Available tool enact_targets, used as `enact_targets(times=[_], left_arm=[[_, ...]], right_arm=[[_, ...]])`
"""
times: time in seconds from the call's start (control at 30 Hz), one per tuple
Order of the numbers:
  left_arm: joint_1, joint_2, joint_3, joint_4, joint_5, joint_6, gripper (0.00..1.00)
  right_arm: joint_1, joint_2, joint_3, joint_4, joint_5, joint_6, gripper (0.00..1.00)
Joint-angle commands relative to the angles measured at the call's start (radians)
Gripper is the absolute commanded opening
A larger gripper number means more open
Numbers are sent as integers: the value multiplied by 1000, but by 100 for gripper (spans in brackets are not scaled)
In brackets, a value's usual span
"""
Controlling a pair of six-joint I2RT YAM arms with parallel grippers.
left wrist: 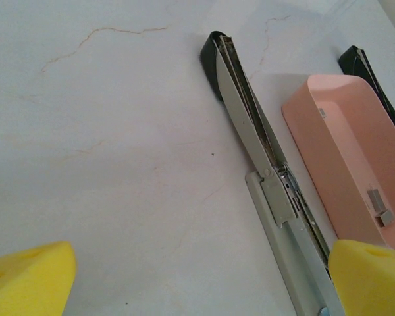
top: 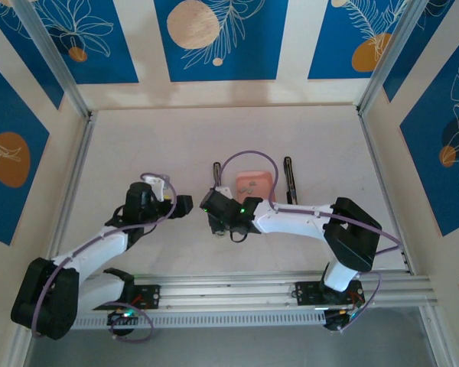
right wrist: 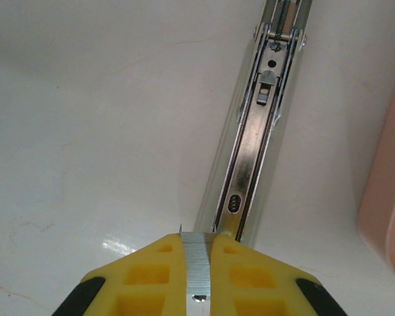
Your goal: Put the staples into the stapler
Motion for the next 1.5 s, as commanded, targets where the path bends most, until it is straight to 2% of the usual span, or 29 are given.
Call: enact_targets(times=[0.0,0.57,1.03,1.47], left_arm=[[-5,-25,-30,21,-12,28,98],[-5,-52,-102,82,-39,72,99],[-5,1,-91,123,-31,53,99],[-5,8,-89,145,-34,45,99]], right_arm=[[18,-15,-17,14,44,47,13],[72,-16,-29,-18,189,119,13],[52,19,-58,28,134,118,14],[57,6,-78,36,135,119,13]])
